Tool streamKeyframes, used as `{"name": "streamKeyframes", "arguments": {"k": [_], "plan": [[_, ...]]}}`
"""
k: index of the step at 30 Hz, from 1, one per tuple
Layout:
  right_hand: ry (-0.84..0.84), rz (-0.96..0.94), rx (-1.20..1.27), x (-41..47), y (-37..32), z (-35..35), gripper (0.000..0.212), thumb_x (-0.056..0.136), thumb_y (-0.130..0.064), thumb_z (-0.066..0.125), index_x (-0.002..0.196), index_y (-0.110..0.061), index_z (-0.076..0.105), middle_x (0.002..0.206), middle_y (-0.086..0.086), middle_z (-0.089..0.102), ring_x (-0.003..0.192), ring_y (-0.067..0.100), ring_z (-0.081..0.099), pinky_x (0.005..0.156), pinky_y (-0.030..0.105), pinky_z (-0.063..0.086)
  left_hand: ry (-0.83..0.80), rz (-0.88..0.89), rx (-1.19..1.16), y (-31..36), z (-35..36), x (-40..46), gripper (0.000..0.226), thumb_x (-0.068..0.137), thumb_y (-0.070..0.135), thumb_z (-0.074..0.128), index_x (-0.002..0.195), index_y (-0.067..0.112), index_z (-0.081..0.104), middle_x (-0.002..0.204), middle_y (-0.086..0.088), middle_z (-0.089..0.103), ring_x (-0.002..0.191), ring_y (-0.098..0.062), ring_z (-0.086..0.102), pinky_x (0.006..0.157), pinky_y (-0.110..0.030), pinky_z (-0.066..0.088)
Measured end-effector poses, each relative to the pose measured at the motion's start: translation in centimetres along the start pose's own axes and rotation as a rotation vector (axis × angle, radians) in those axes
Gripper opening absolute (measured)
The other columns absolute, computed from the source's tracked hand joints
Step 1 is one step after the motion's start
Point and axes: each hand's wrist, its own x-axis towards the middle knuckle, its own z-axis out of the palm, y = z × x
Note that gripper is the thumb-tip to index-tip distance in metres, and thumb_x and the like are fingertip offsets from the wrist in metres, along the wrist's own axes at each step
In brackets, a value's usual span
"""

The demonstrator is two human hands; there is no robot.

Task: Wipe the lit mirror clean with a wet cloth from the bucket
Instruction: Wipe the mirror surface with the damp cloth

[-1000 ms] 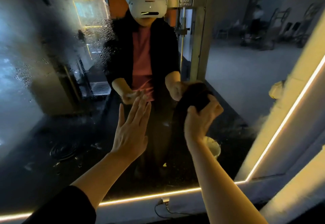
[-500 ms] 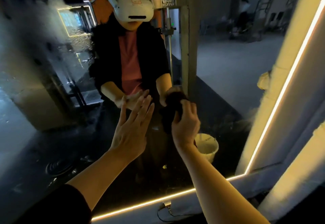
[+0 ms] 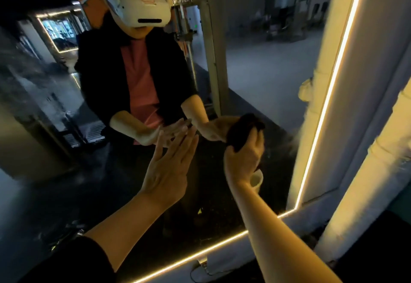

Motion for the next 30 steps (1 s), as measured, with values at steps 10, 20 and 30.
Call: {"name": "streamKeyframes", "arguments": {"k": [10,20,30], "plan": [[0.12,-0.153,-0.027,8.7,4.3,-2.4,0.072,0.084,0.011,0.066,0.148,-0.002,0.038,0.15,0.021,0.043,0.141,0.039,0.037,0.113,0.052,0.037,-0.097,-0.006,0.217,2.3,0.7,1.2,0.092,0.094,0.045,0.042,0.152,0.002,-0.015,0.156,-0.021,-0.031,0.146,-0.038,-0.023,0.115,-0.066,0.002],[0.097,-0.218,-0.05,9.6,6.6,-3.5,0.06,0.087,0.007,0.061,0.144,-0.001,0.044,0.147,0.018,0.046,0.14,0.032,0.039,0.117,0.033,0.03,-0.064,-0.027,0.092,3.1,0.9,1.6,0.102,0.084,0.041,0.062,0.155,0.003,0.0,0.161,-0.02,-0.015,0.15,-0.036,-0.01,0.116,-0.066,0.002],[0.062,-0.132,-0.024,7.4,3.3,-3.0,0.067,0.086,0.011,0.051,0.149,-0.005,0.037,0.154,0.019,0.037,0.143,0.034,0.032,0.119,0.026,0.02,0.012,-0.102,-0.037,1.4,0.8,-0.9,0.102,0.073,0.032,0.074,0.155,0.009,0.018,0.164,-0.013,0.001,0.151,-0.03,0.002,0.115,-0.066,0.013]]}}
